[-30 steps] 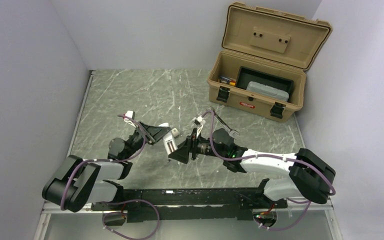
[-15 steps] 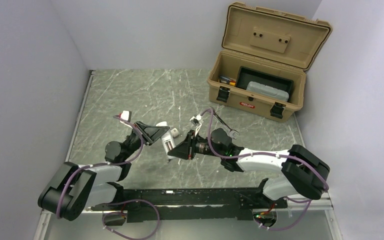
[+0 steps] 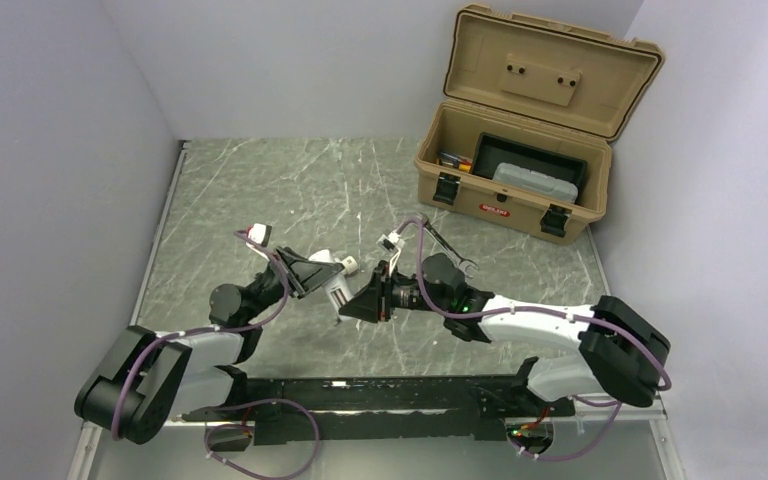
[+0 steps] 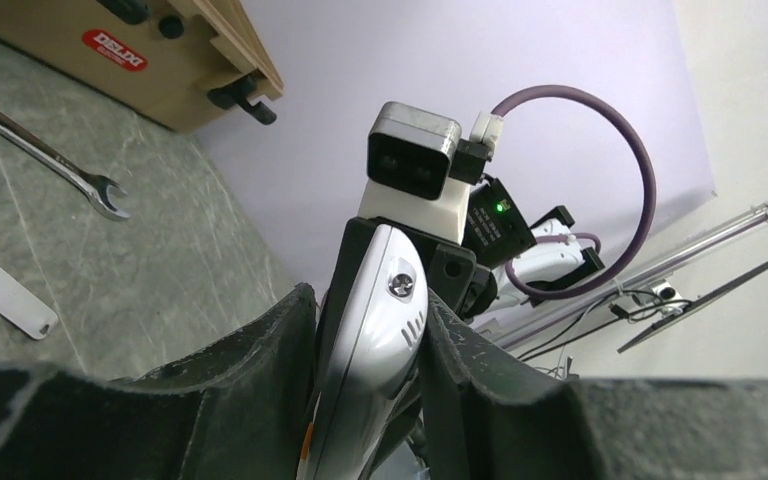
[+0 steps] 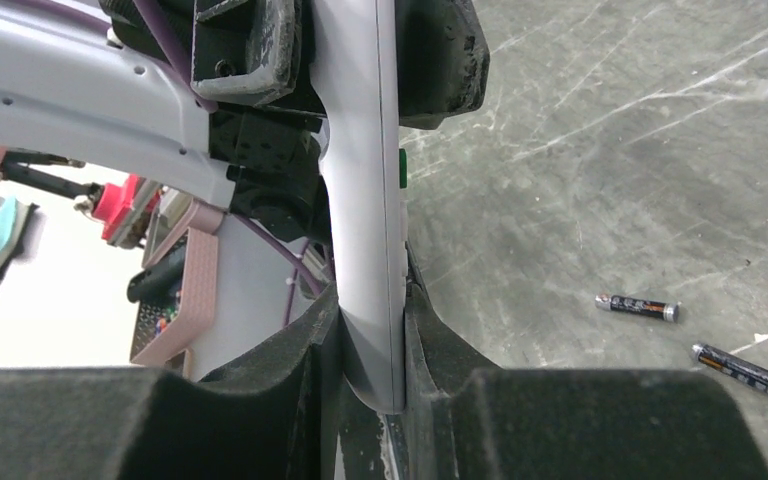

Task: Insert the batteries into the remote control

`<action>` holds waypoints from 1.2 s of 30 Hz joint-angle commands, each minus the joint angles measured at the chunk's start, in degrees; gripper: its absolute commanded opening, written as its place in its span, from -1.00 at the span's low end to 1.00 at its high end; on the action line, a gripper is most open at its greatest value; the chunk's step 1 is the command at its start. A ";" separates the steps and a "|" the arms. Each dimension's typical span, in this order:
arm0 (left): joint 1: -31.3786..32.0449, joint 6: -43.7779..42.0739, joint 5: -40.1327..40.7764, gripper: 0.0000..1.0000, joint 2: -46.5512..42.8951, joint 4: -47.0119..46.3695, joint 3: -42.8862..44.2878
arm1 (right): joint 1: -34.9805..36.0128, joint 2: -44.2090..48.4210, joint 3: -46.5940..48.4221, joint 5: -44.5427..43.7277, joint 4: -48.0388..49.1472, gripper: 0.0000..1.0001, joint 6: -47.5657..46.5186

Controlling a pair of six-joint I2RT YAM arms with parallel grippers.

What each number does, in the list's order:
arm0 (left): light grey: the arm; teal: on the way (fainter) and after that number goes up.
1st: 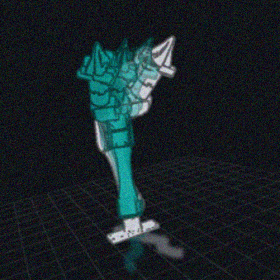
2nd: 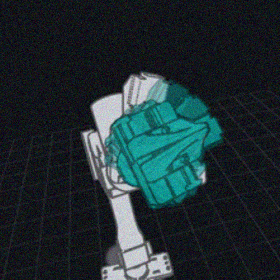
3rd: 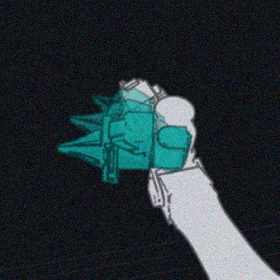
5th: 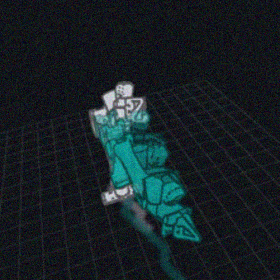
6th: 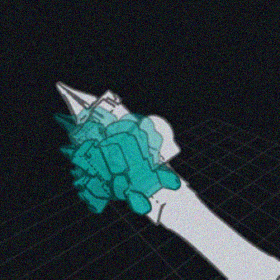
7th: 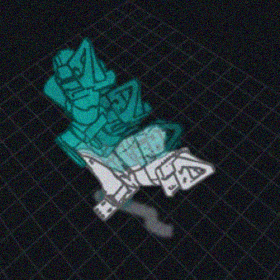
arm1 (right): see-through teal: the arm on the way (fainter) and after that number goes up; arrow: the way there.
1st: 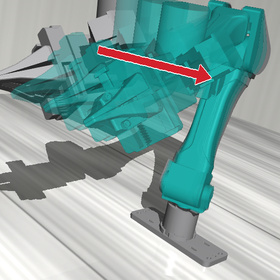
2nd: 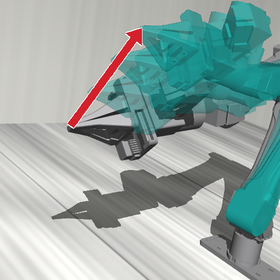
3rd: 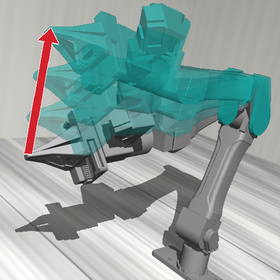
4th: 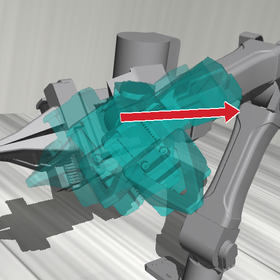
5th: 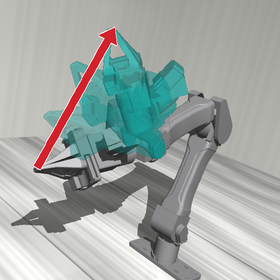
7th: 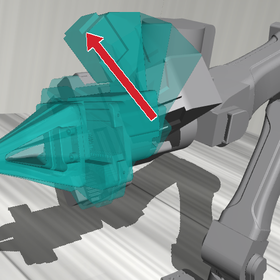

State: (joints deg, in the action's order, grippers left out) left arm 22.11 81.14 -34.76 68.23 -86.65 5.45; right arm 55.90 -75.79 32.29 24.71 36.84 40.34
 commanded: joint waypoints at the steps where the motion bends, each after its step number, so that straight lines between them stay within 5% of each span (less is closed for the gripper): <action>1: 0.20 0.31 -4.26 -0.10 0.11 -8.38 0.68 | -0.66 5.05 1.76 1.11 -2.74 -1.00 -3.71; 20: -0.40 -4.37 -3.91 -0.16 -5.69 -0.30 2.25 | -1.58 7.46 -1.74 4.71 -3.00 -1.00 -0.89; 29: -0.40 -4.90 -4.17 -0.84 -6.18 0.57 1.52 | -1.59 8.15 -1.21 3.29 -4.35 -1.00 -2.12; 32: -0.40 -4.93 -4.35 -1.00 -6.01 0.61 1.19 | -1.59 8.56 -0.37 1.19 -6.36 -0.51 -3.70; 36: -0.72 -6.07 -4.71 -1.00 -6.28 1.87 0.74 | -1.63 11.13 0.51 -3.73 -10.28 0.51 -6.63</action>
State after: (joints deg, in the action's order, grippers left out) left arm 21.91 75.88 -38.79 62.59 -84.25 5.65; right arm 54.52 -68.12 31.03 27.07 28.60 38.33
